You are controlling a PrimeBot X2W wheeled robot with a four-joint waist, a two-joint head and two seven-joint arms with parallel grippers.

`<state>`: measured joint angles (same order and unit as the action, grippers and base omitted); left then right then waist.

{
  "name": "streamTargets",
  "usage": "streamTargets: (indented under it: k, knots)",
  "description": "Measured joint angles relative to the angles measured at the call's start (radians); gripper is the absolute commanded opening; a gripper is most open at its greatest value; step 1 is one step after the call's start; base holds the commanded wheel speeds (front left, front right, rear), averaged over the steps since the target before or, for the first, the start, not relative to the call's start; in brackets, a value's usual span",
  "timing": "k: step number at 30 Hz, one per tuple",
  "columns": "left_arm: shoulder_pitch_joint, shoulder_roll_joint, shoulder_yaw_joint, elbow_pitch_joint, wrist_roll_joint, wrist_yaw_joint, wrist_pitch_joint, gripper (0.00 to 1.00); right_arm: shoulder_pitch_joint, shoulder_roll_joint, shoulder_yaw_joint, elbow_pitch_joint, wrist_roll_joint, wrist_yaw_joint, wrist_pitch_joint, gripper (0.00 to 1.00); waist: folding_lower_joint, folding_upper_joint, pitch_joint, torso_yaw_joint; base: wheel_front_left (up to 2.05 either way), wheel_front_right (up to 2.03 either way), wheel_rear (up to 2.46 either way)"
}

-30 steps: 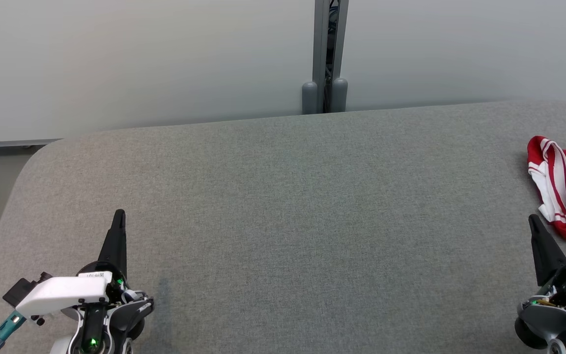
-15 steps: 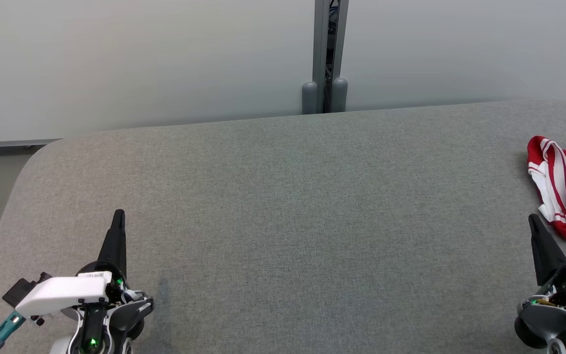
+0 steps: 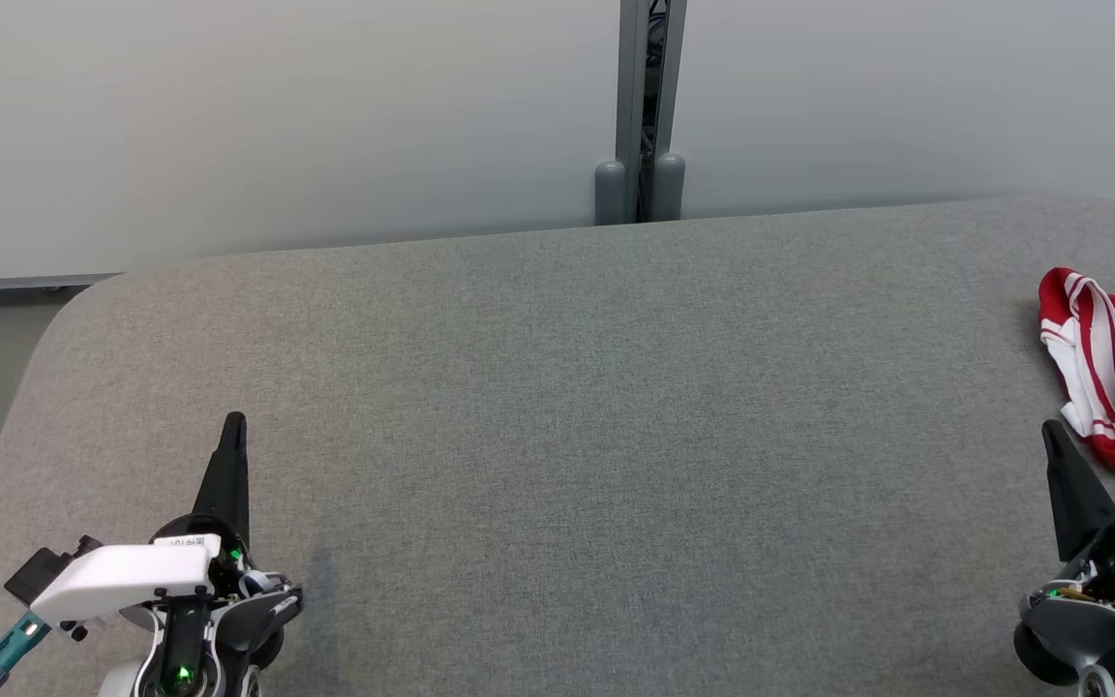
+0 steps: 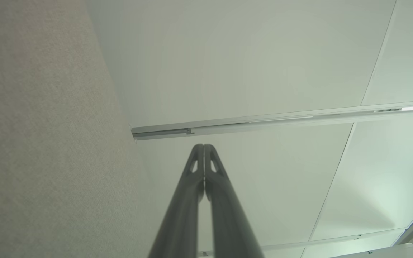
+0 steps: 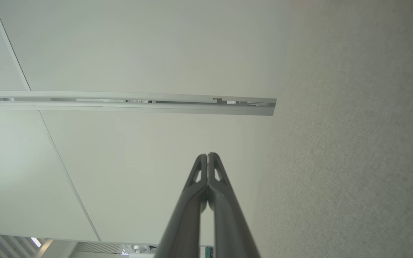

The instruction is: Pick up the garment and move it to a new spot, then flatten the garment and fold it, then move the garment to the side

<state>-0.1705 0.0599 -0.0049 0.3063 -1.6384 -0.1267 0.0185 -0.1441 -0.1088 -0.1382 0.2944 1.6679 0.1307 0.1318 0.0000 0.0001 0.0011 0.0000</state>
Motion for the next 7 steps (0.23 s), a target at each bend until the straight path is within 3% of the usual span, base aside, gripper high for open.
streamTargets:
  k: [7]
  knots:
    - [0.000, -0.001, 0.001, 0.000, 0.000, 0.000, 0.000, 0.00, 0.000, 0.001, -0.003, 0.000, -0.002, 0.000, 0.001, 0.00, 0.0000, -0.0001, 0.000, 0.000, 0.00, 0.00, 0.00]
